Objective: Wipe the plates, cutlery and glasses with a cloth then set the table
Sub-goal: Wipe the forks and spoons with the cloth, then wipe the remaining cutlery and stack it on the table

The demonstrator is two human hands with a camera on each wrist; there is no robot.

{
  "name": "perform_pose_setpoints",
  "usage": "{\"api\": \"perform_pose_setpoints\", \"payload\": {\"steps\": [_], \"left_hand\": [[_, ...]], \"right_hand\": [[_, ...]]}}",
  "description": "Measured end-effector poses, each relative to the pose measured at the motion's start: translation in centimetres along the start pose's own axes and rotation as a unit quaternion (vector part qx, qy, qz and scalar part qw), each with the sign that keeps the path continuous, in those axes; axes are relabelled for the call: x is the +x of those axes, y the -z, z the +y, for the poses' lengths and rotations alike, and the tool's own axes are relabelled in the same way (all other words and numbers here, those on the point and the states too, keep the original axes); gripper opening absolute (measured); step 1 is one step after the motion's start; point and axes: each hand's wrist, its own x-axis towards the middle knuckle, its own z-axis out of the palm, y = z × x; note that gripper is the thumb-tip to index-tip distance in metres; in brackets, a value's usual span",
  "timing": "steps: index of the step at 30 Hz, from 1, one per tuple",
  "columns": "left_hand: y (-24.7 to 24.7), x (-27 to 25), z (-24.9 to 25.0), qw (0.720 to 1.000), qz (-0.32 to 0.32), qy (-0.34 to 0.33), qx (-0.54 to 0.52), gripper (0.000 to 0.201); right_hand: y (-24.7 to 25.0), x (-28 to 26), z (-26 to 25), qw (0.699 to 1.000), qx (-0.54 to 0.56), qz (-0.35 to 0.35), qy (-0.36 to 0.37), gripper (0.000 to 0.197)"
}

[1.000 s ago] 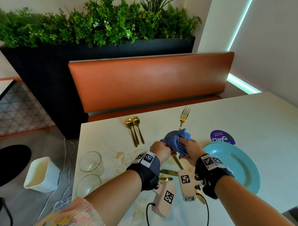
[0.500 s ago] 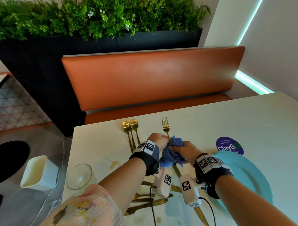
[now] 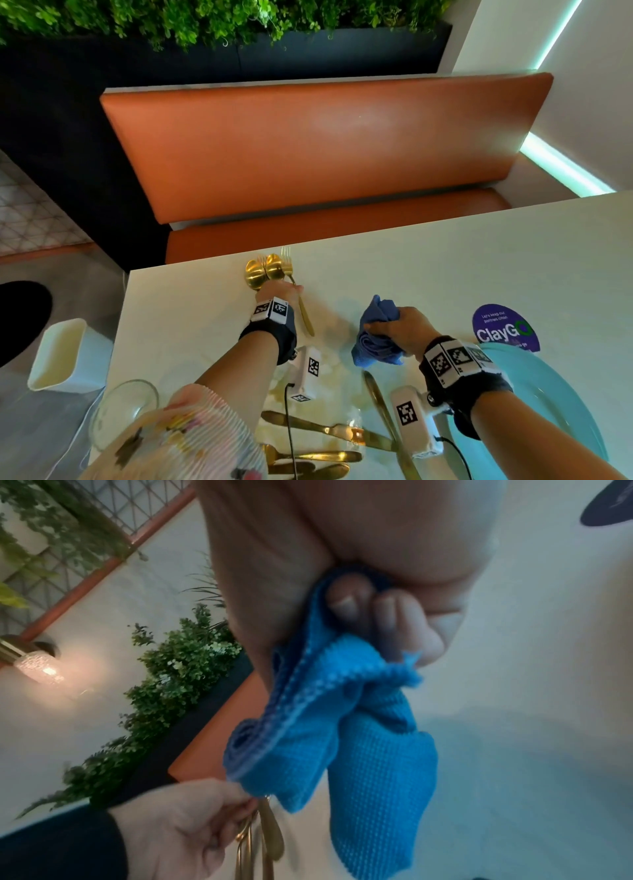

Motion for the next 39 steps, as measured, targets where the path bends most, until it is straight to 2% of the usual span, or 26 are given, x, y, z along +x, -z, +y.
{"api": "perform_pose_setpoints", "payload": {"steps": [3, 8, 14, 17, 20, 22, 25, 33, 36, 39], "left_hand": [[-1.1, 1.5, -0.7, 0.998, 0.036, 0.012, 0.048, 0.041], [-2.3, 2.3, -1.0, 0.993, 0.103, 0.010, 0.052, 0.025], [-2.1, 0.5, -0.9, 0.982, 0.158, -0.044, 0.091, 0.030], [-1.8, -1.6, -1.7, 0.985, 0.133, -0.059, 0.090, 0.033], [-1.8, -3.9, -3.0, 0.987, 0.047, -0.071, 0.136, 0.038], [-2.1, -5.9, -4.2, 0.978, -0.019, -0.093, 0.186, 0.041], [-3.0, -8.9, -6.7, 0.964, -0.071, -0.104, 0.235, 0.041], [-4.1, -14.6, -12.5, 0.949, -0.065, -0.117, 0.284, 0.024], [-4.5, -15.4, -13.7, 0.947, -0.037, -0.126, 0.294, 0.029], [-5.0, -15.9, -14.2, 0.935, -0.007, -0.183, 0.304, 0.034]], "right_hand": [[0.3, 0.5, 0.4, 1.000, 0.023, 0.007, -0.005, 0.028], [0.4, 1.0, 1.2, 0.999, 0.039, 0.016, -0.006, 0.033], [0.8, 0.0, 1.3, 0.997, 0.064, 0.020, -0.028, 0.033], [0.9, -1.4, 1.1, 0.993, 0.109, 0.028, -0.045, 0.034], [0.8, -3.3, 1.0, 0.986, 0.160, 0.025, -0.043, 0.031], [0.6, -4.9, 1.1, 0.984, 0.171, 0.021, -0.040, 0.032], [0.0, -7.2, 1.8, 0.985, 0.165, 0.030, -0.034, 0.033], [-2.3, -12.4, 4.1, 0.986, 0.157, 0.046, -0.029, 0.036], [-3.0, -13.4, 5.1, 0.985, 0.161, 0.046, -0.032, 0.039], [-3.4, -14.1, 5.7, 0.985, 0.155, 0.062, -0.041, 0.040]]}}
